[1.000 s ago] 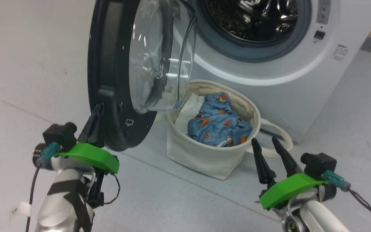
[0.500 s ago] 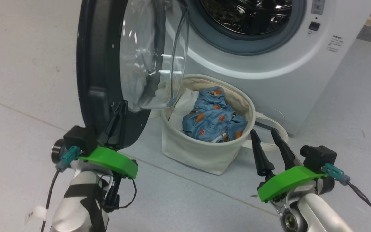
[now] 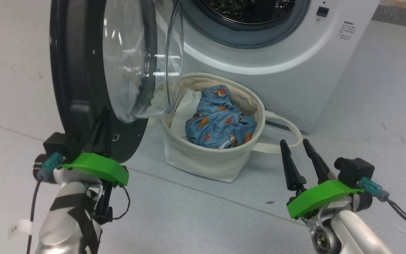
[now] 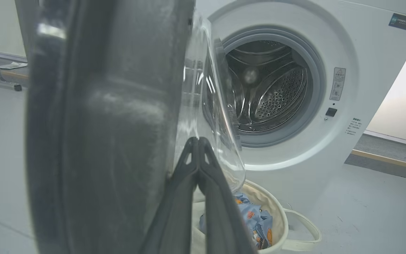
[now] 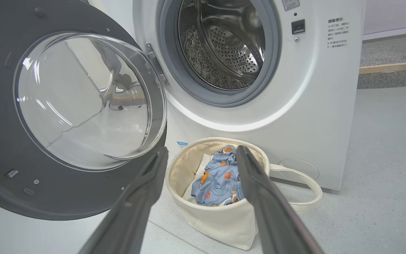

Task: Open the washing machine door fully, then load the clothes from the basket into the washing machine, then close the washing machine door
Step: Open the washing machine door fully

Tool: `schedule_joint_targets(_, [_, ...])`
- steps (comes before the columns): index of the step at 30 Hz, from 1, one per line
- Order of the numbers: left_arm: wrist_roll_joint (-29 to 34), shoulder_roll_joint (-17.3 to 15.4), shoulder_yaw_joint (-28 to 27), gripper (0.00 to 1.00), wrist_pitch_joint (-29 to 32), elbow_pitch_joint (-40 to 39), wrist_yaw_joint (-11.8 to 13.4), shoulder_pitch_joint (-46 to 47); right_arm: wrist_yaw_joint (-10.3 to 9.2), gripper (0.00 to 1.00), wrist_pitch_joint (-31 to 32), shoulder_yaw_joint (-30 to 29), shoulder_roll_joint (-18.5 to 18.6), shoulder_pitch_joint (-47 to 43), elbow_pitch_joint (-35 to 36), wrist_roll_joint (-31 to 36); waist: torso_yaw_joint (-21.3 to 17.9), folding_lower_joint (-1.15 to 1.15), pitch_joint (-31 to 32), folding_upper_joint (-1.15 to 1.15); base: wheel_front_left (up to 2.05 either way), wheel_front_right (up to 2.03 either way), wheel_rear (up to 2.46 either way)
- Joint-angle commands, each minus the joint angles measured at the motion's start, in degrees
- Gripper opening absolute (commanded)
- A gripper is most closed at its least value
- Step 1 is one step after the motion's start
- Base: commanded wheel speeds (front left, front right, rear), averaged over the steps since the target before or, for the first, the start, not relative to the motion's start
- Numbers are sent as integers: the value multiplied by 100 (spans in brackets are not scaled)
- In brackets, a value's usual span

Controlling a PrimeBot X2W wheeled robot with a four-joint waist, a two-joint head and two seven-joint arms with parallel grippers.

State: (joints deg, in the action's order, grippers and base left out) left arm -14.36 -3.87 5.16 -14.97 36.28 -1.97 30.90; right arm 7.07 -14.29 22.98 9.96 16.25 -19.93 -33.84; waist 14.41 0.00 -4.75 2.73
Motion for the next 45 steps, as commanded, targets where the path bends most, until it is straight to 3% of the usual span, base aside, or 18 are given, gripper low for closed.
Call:
schedule_joint_targets(1, [-37,-224,-261,0,-3,-91,41,243,42,100,-71,59,37,177,150,19,62,0,10,0,0,0,0])
schedule_joint_targets(6, [-97,-267,-500,0,-3,84,135,381,42,100,-71,117,26,195,160,2,286,0,1,0,0,0,0])
schedule_joint_targets(16, [-177,-250,-733,0,-3,508,-11,867,42,100,-71,56,153,214,219,29,571,0,-116,0,0,0,0])
schedule_joint_targets(45, [-89,-173,-1430,0,-3,1247,-67,2048,42,100,-71,241,303,813,324,240,1146,0,-1210,0,0,0,0])
